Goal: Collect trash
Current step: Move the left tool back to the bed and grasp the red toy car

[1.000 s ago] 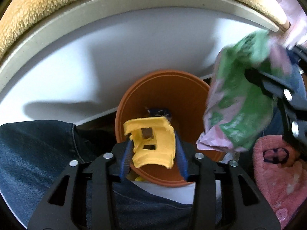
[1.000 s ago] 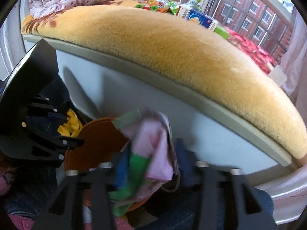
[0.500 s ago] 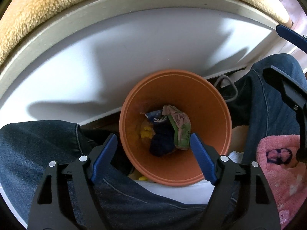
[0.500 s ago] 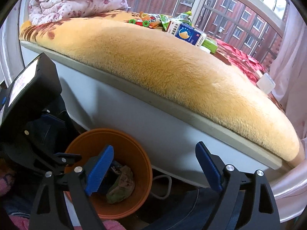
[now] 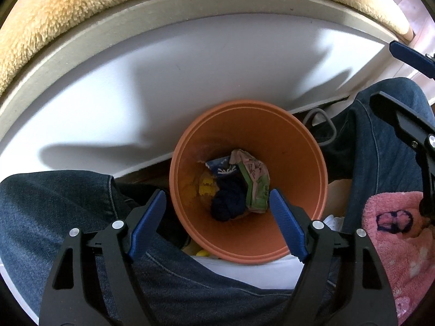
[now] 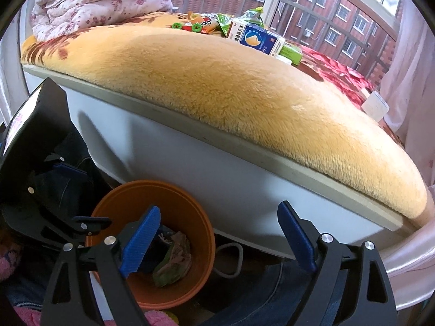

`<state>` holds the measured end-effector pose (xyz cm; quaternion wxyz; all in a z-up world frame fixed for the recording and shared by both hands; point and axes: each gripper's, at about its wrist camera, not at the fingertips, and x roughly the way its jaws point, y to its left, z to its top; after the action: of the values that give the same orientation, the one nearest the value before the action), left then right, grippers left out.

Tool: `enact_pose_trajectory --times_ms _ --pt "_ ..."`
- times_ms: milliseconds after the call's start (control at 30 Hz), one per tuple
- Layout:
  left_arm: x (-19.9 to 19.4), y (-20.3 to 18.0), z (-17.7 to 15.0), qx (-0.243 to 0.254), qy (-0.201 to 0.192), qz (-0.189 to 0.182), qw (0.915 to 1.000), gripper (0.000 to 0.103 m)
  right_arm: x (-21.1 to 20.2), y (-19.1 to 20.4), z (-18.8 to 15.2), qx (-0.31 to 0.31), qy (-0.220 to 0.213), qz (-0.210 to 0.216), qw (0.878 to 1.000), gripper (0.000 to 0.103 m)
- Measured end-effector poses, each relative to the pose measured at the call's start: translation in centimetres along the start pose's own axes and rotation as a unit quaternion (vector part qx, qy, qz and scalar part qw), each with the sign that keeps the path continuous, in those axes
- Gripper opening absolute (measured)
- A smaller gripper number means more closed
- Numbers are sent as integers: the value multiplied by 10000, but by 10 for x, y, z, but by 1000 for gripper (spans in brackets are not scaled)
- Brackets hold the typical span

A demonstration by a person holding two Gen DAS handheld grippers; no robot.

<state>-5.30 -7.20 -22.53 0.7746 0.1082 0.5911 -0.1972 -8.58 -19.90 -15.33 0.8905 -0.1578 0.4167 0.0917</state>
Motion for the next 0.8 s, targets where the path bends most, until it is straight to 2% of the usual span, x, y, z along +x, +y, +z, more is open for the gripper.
enact_pose_trajectory --times_ms 133,300,500,567,633,733,800 --pt "-4 2 0 2 -86 -2 10000 77 -2 -1 0 26 -13 6 10000 87" --pt "-23 6 2 15 -411 -26 9992 77 -10 -10 3 210 -95 54 9997 90" --pt "-71 16 8 6 -1090 -135 9940 77 -27 -25 15 487 -339 127 9982 90" --pt "-94 21 12 1 -1469 -268 9888 77 -33 -28 19 510 -458 87 9976 90" --pt "-117 28 17 -32 -1842 -355 9822 85 -37 -31 23 537 -535 74 9971 91" --pt "-150 41 34 -37 -2476 -365 9682 88 -40 -36 27 599 -602 77 9964 91" --pt "-159 49 50 -89 -2641 -271 9641 89 -41 -37 29 634 -631 88 9960 91"
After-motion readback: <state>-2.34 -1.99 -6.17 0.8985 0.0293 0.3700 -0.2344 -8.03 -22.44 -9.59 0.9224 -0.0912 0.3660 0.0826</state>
